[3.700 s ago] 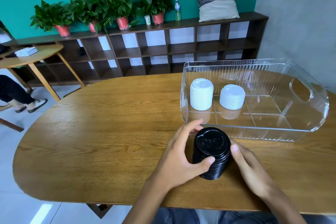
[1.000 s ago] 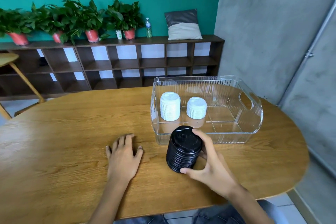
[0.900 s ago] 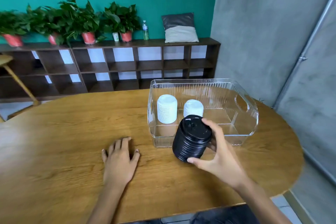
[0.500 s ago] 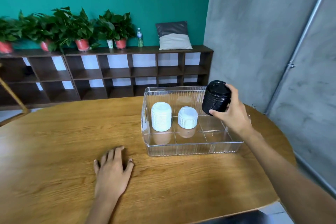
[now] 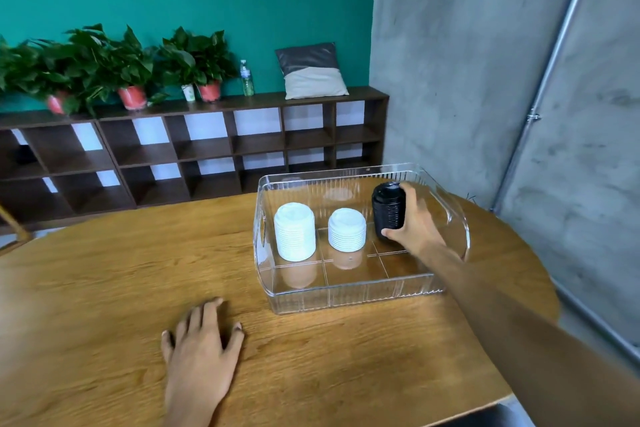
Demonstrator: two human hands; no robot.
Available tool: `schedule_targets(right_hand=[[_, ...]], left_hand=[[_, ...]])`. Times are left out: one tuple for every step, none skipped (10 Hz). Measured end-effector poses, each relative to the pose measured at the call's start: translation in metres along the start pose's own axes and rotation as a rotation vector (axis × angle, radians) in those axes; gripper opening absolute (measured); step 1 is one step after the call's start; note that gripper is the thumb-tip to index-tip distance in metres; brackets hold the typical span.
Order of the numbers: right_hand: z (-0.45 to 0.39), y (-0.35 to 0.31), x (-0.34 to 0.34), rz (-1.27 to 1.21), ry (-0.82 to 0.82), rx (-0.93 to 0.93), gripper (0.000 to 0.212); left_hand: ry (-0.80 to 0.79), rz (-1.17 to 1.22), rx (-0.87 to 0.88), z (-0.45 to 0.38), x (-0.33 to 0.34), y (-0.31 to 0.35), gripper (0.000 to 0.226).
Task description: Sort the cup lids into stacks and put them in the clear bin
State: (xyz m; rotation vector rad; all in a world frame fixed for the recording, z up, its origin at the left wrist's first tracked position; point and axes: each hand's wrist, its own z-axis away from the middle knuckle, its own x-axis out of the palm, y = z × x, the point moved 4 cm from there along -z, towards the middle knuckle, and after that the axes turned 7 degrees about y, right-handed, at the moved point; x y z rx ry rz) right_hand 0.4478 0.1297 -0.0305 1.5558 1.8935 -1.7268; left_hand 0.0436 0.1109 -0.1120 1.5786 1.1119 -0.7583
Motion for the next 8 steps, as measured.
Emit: schedule_targets(right_hand=[[-0.001,0.004,0.005,0.011,-0.048,0.027,0.110],[-0.001,0.007,0.007,0.017,-0.071,0.049,0.112],[0.000,0.008,0.006,0.027,-0.089,0.087,0.118],[0.002,0.010,0.009,0.041,-0.143,0.111,0.130],[0.005,0.009,0.008,0.061,-0.166,0.131,0.132],[0.003,0.011,0.007,0.070,-0.152,0.131,0.132],[0.008,0.004,0.000,0.071,-0.124,0.111,0.132],[0.006,-0.004,-0.010,0.125,-0.056,0.053,0.128]], left_hand=[[0.001,0.016,-0.008,0.000,-0.001,0.001,0.050],[-0.003,0.013,-0.009,-0.001,-0.001,0.001,0.049],[-0.005,0.021,-0.012,-0.001,0.000,0.001,0.049],[-0.001,0.023,-0.004,0.000,0.001,0.000,0.049],[-0.003,0.021,-0.011,-0.001,0.000,0.001,0.048],[-0.003,0.014,-0.006,-0.001,0.002,0.001,0.048],[0.006,0.014,0.000,0.000,-0.001,0.002,0.048],[0.017,-0.004,0.018,-0.001,0.001,0.002,0.047]])
